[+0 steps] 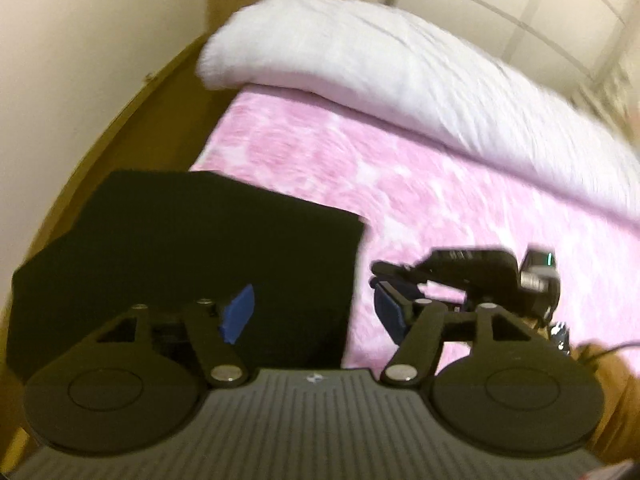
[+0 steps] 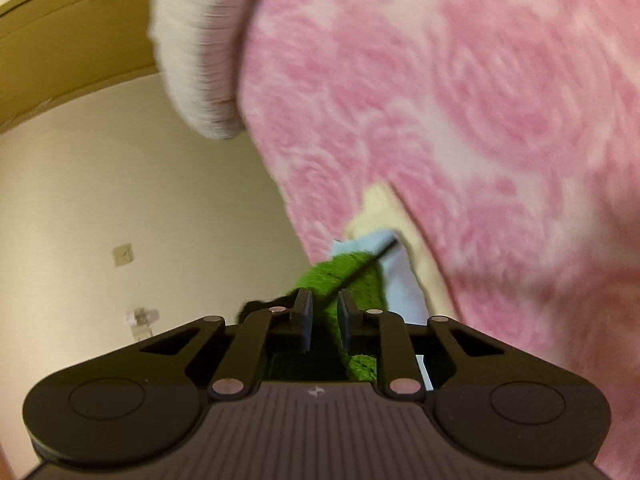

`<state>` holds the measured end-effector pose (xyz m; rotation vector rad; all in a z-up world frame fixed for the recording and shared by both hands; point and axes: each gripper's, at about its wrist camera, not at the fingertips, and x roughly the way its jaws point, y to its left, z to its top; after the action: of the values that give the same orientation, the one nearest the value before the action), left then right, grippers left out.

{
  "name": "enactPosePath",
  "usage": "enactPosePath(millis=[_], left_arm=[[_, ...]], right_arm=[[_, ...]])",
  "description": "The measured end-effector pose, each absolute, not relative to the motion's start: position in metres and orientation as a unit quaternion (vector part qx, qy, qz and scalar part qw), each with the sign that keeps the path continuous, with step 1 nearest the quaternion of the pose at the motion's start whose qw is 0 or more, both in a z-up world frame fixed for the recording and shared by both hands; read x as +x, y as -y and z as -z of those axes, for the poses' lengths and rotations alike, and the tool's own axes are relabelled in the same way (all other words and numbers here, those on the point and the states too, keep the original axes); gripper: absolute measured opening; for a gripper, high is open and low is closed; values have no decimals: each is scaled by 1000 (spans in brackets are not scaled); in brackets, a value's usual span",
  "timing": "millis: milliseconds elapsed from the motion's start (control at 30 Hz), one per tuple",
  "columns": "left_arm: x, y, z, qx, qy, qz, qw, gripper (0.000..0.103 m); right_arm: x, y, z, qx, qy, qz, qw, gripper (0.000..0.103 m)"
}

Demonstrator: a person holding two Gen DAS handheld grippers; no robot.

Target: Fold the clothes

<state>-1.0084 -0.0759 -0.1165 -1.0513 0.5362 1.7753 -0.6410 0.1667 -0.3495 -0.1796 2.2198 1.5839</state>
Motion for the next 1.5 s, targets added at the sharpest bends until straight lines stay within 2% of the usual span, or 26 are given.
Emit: enactPosePath(millis=[67,133,233,333,400,433,500,667,733,767,867,900,933,967,1000,1067,1233,1300,1400,1500], left_arm=[[-989,62,122,-409,-265,-726,486,73],[-977,51,132,-389,-314,-734,461,73],[-965,40,149,-357,-378,-744,419,72],[-966,41,158,-353,-384,-752,403,55],[-972,50,156,-350,-371,-760,402,38],[-975,54,152,-354,-356,-764,406,33],[-984,66,141,-361,-316,-776,409,14],[-1003,90,119,-383,-237,-793,409,14],[-1011,95,121,-409,-207,-790,408,22],[-1010,92,125,-413,-210,-788,406,29],[-998,73,140,-395,-250,-791,395,51],[-996,69,144,-388,-258,-792,393,53],[-993,66,148,-380,-267,-794,392,53],[-991,63,151,-374,-273,-796,390,45],[-995,67,148,-377,-256,-798,395,32],[-1007,80,135,-399,-198,-797,409,18],[-1028,102,117,-421,-122,-795,420,15],[-1029,106,115,-423,-104,-795,423,15],[-1032,111,116,-422,-87,-795,428,15],[-1039,117,119,-435,-54,-789,431,15]], right_arm=[[-635,-167,340,-74,-780,-588,203,22],[-626,-165,337,-84,-776,-589,208,24],[-607,-158,342,-85,-786,-575,211,35],[-587,-150,344,-96,-783,-575,216,41],[-575,-146,344,-114,-771,-585,224,42],[-571,-144,342,-128,-760,-595,228,43],[-568,-144,340,-146,-743,-610,233,43],[-575,-147,343,-117,-764,-599,209,44],[-581,-147,346,-103,-777,-588,199,45],[-584,-147,348,-99,-784,-581,195,46],[-592,-146,354,-85,-802,-561,186,47],[-595,-146,356,-82,-806,-556,185,48],[-596,-146,357,-79,-809,-553,185,48],[-598,-147,359,-75,-812,-548,185,49],[-600,-148,361,-71,-816,-543,185,49],[-604,-150,366,-62,-825,-532,179,49],[-615,-155,379,-40,-843,-508,174,48],[-623,-156,386,-24,-854,-491,170,41],[-640,-156,398,-7,-870,-467,157,36],[-659,-158,406,7,-881,-451,141,36]])
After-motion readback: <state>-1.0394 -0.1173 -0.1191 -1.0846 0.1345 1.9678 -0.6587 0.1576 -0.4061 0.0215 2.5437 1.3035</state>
